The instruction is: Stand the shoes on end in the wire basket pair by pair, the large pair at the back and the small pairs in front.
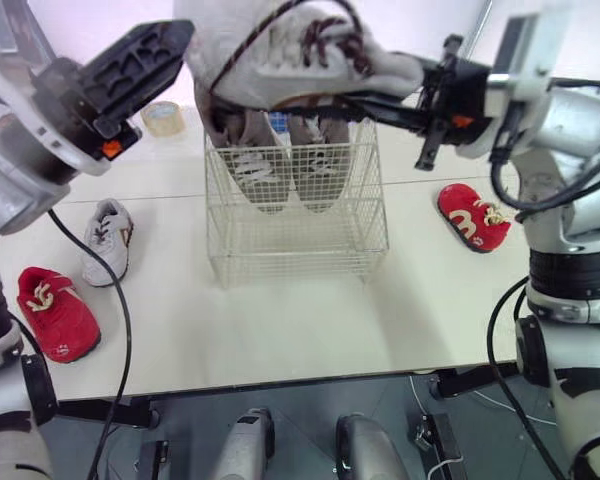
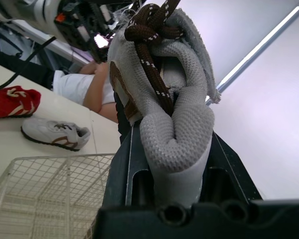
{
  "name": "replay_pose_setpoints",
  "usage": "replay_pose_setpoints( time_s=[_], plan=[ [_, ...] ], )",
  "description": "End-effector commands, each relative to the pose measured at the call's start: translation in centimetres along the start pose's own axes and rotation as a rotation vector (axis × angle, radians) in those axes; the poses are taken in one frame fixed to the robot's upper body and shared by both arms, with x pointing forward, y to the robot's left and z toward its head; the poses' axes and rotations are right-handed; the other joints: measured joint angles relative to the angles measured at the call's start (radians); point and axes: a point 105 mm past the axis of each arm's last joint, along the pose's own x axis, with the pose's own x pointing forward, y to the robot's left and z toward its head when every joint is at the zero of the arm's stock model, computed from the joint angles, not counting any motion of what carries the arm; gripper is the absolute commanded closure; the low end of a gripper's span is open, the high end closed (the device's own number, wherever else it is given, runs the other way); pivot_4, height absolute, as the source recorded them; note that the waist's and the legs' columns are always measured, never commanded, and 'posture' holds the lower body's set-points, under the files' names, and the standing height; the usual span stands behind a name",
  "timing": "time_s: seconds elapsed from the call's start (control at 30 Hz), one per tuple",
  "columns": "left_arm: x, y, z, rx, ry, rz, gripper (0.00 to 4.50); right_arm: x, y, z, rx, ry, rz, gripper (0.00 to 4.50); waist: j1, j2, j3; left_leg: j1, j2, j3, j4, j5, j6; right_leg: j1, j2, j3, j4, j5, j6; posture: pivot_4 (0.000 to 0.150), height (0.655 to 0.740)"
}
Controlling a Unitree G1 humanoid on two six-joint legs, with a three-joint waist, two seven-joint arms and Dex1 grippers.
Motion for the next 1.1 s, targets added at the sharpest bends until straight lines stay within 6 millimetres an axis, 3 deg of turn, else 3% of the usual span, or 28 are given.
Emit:
replay_pose_setpoints(
  time_s=[0.03,0.1,0.23,0.33,0.43,0.47,0.63,0.67,0.77,0.83,0.97,1.1],
  plan=[
    [0.4,-1.0,-0.3,0.025,0.023,-0.044,0.25,0.4,0.3,1.4,-0.066,-0.041,0.021,3.90,-0.004,0.000,0.000,0.000,0.000,0.000,0.000,0.000,0.000,0.000,0.000,0.000,0.000,0.000,0.000,0.150,0.7400],
    [0.3,-0.9,-0.6,0.017,0.025,-0.043,0.82,0.5,0.4,1.5,-0.068,-0.049,0.022,3.91,-0.008,0.000,0.000,0.000,0.000,0.000,0.000,0.001,-0.001,0.000,0.000,0.000,0.000,0.000,0.000,0.150,0.7400],
    [0.1,-1.0,-0.7,0.009,0.021,-0.050,2.90,0.8,0.4,1.7,-0.071,-0.056,0.020,3.91,-0.010,0.000,0.000,0.000,0.000,0.000,0.000,0.001,-0.002,0.000,0.000,0.000,0.000,0.000,0.000,0.150,0.7400],
    [0.0,-0.8,-0.8,0.003,0.010,-0.040,4.19,0.8,0.4,1.7,-0.056,-0.054,0.020,3.91,-0.011,0.000,0.000,0.000,0.000,-0.001,0.000,0.001,-0.002,0.000,0.000,0.000,0.001,0.000,0.000,0.150,0.7400],
    [-0.2,-0.4,-0.2,-0.011,-0.045,-0.017,4.21,0.2,0.2,1.1,0.038,-0.039,-0.003,3.91,-0.011,0.000,0.000,0.000,0.000,-0.001,0.000,0.001,-0.002,0.000,0.000,0.000,0.001,0.000,0.000,0.150,0.7400],
    [-0.5,-0.2,0.3,-0.026,-0.090,-0.004,4.21,-0.4,-0.1,0.7,0.127,-0.038,-0.038,3.01,-0.011,0.000,0.000,0.000,0.000,-0.001,0.000,0.001,-0.002,0.000,0.000,0.000,0.001,0.000,0.000,0.150,0.7400],
    [-2.0,0.5,1.4,-0.078,-0.263,0.044,4.21,-3.5,-1.7,-1.3,0.563,-0.152,-0.323,0.62,-0.007,-0.004,0.000,0.000,0.001,-0.002,0.000,0.001,-0.002,0.000,0.000,0.001,0.001,0.001,-0.001,0.150,0.7400],
    [-2.3,0.6,1.5,-0.081,-0.304,0.055,4.21,-4.0,-1.7,-1.6,0.708,-0.246,-0.389,0.17,-0.007,-0.004,0.000,0.000,0.000,-0.002,0.000,0.002,-0.003,0.000,-0.001,0.001,0.001,0.001,-0.001,0.150,0.7400],
    [-2.4,0.7,1.8,-0.079,-0.401,0.067,4.21,-4.3,-1.4,-2.1,1.017,-0.467,-0.525,0.17,-0.009,-0.004,0.000,0.000,0.001,-0.002,0.000,0.002,-0.003,0.000,-0.001,0.001,0.001,0.002,-0.002,0.150,0.7400],
    [-2.0,0.7,1.8,-0.069,-0.460,0.064,4.21,-2.7,-0.3,-2.5,1.152,-0.537,-0.538,0.17,-0.012,-0.004,0.000,0.000,0.001,-0.001,0.000,0.002,-0.002,0.000,0.000,0.001,0.001,0.002,-0.003,0.150,0.7400],
    [-0.9,0.7,1.8,-0.064,-0.556,0.037,4.21,0.9,0.9,-2.0,1.285,-0.616,-0.512,0.17,-0.011,-0.003,0.000,0.000,0.001,-0.001,0.000,0.002,-0.002,0.000,0.001,0.001,0.003,0.002,-0.003,0.150,0.7400],
    [0.4,1.2,0.7,-0.066,-0.544,0.024,4.21,3.5,0.7,-0.8,1.330,-0.705,-0.474,0.17,-0.012,-0.003,0.000,0.000,0.001,-0.001,0.001,0.002,-0.002,0.000,0.003,0.002,0.002,0.002,-0.003,0.150,0.7400]
  ],
)
